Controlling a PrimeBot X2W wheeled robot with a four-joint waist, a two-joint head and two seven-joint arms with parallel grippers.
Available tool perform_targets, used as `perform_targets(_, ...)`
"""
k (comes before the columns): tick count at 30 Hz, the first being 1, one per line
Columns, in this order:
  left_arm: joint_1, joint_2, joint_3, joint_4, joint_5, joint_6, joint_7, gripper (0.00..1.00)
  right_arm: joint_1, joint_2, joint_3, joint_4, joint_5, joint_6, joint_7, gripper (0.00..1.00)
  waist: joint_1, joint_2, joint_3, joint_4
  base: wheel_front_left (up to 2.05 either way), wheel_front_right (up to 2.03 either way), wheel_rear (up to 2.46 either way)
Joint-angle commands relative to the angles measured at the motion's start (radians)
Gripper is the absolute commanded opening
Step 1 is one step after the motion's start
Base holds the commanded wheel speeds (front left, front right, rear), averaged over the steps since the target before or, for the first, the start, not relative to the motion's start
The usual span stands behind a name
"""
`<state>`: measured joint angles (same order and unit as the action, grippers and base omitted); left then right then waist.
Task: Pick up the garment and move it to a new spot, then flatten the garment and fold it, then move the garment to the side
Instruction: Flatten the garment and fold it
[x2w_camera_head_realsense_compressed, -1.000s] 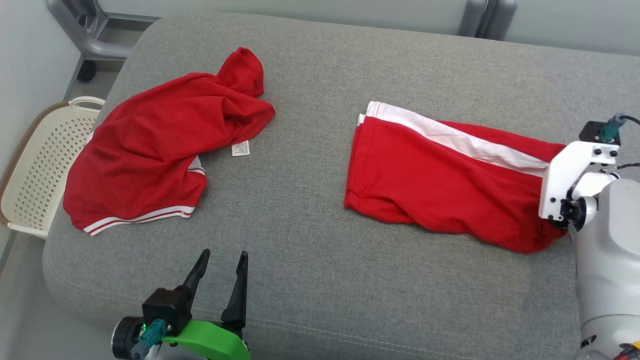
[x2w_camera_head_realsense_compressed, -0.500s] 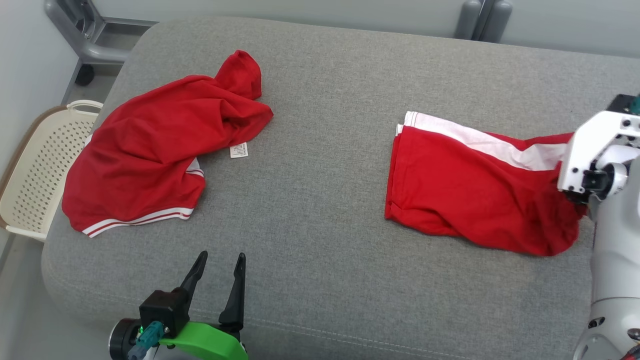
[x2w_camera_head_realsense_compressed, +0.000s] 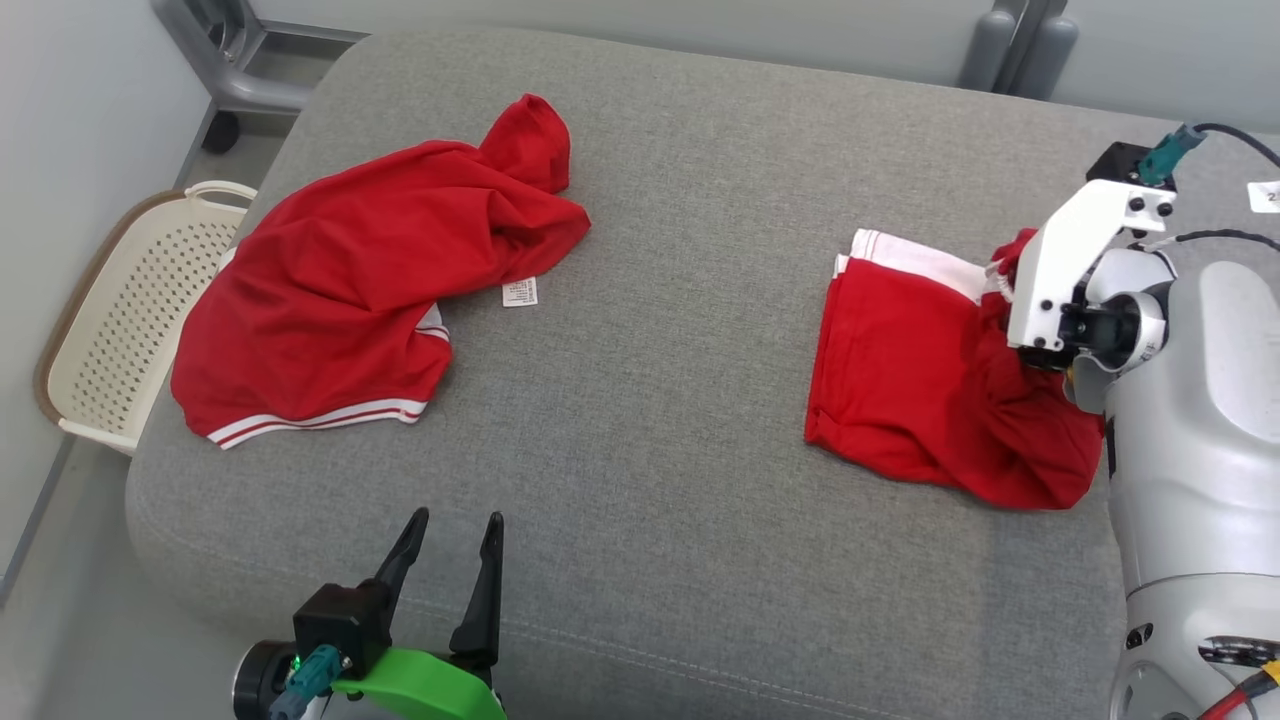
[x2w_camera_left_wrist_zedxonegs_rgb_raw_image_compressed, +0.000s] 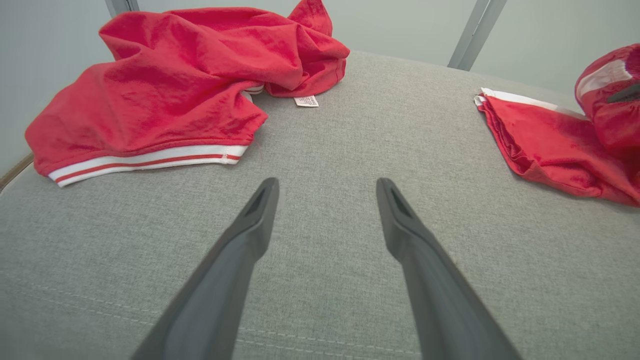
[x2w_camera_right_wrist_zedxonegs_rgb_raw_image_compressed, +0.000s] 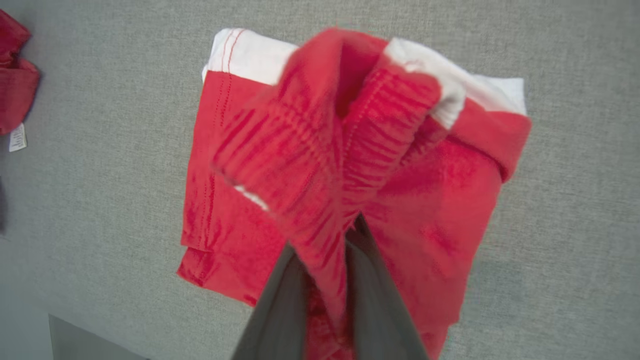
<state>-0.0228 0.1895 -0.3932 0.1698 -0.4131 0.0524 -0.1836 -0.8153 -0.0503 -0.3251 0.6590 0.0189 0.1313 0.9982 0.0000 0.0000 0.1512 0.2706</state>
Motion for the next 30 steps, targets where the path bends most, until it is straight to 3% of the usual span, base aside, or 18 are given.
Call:
perform_targets(1, -0.016, -0.003, -0.002, 0.004, -0.004, -0.004, -0.005, 1.0, -0.016, -0.002, 0.013, 0.023, 0.01, -0.001, -0.018, 0.0, 0.0, 0.0, 0.0, 0.016, 0.0, 0.0, 0.0)
perform_targets(8, -0.02, -0.012, -0.018, 0.018, -0.005, -0.01, -0.013, 1.0, -0.058, -0.002, 0.032, 0.136, 0.011, -0.001, -0.093, 0.0, 0.0, 0.0, 0.004, 0.052, 0.0, 0.0, 0.0)
perform_targets(22, -0.026, -0.033, -0.047, 0.049, -0.012, -0.02, -0.028, 1.0, -0.136, -0.001, -0.042, 0.342, -0.089, -0.001, -0.236, 0.0, 0.0, 0.0, 0.022, 0.125, 0.0, 0.0, 0.0)
perform_targets(23, -0.028, -0.034, -0.047, 0.051, -0.014, -0.02, -0.029, 1.0, -0.142, -0.001, -0.037, 0.354, -0.093, -0.001, -0.247, 0.11, 0.0, 0.0, 0.023, 0.127, 0.0, 0.0, 0.0)
perform_targets(24, -0.029, -0.034, -0.048, 0.054, -0.013, -0.021, -0.032, 1.0, -0.15, -0.001, -0.034, 0.365, -0.089, -0.001, -0.26, 0.63, 0.0, 0.0, 0.023, 0.13, 0.0, 0.0, 0.0)
perform_targets(25, -0.03, -0.034, -0.048, 0.056, -0.014, -0.022, -0.033, 1.0, -0.156, -0.001, -0.034, 0.379, -0.083, -0.001, -0.269, 0.88, 0.0, 0.0, 0.024, 0.133, 0.0, 0.0, 0.0)
perform_targets(26, -0.032, -0.035, -0.049, 0.059, -0.015, -0.022, -0.032, 1.0, -0.162, -0.001, -0.025, 0.395, -0.081, -0.001, -0.276, 1.0, 0.0, 0.0, 0.024, 0.135, 0.0, 0.0, 0.0)
perform_targets(30, -0.036, -0.037, -0.051, 0.066, -0.016, -0.02, -0.037, 1.0, -0.194, -0.001, -0.003, 0.444, -0.057, -0.001, -0.312, 1.0, 0.0, 0.0, 0.026, 0.137, 0.0, 0.0, 0.0)
